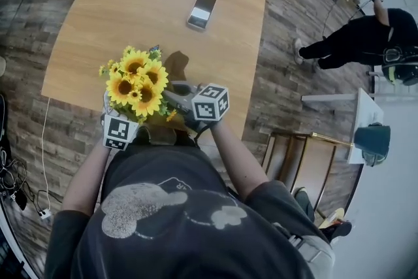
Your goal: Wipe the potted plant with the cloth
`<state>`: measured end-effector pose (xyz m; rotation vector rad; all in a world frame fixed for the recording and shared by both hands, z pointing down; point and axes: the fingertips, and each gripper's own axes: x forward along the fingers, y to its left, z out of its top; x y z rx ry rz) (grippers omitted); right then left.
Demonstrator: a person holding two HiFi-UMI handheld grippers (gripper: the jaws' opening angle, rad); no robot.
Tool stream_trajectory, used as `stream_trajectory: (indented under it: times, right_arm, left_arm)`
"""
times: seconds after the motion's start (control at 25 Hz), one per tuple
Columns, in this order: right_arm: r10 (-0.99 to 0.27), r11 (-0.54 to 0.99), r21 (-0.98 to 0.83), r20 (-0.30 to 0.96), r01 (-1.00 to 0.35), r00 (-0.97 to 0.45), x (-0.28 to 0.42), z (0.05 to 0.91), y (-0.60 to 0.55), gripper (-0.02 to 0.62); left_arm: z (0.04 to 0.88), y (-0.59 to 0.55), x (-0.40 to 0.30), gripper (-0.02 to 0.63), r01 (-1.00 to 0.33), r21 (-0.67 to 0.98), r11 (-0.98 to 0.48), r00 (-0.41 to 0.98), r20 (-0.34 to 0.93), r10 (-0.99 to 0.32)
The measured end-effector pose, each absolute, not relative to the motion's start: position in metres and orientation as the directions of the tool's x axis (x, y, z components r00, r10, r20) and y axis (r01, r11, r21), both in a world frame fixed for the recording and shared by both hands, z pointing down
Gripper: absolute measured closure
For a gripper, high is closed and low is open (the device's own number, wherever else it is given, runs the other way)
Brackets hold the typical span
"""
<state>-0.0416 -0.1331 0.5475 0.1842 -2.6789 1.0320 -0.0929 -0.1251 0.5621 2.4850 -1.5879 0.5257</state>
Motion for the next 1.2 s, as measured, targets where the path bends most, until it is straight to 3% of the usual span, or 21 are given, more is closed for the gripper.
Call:
stream_trajectory:
  times: [0.56, 0.96, 1.2]
  right_arm:
    - [-0.169, 0.733, -0.585, 0.338, -0.348, -0.926, -0.047, 0.551, -0.092, 0.549]
    - [-0.376, 0.691, -0.546, 0.289, -0.474, -0.880, 0.011, 0.523, -0.131, 0.549]
    - [-0.407, 0.688, -0.551, 0.247, -0.473, -0.879, 0.043, 0.506, -0.163, 0.549]
  left_arm:
    - [0.563, -0.136, -0.090, -0.021, -0.716, -0.067, -0.695, 0.617, 0.405, -0.674]
    - [0.558, -0.119, -0.109, -0.025, -0.887, -0.047, -0.459, 0.411, 0.370, -0.833]
    - [0.559, -0.108, -0.104, -0.025, -0.955, -0.017, -0.297, 0.266, 0.400, -0.877]
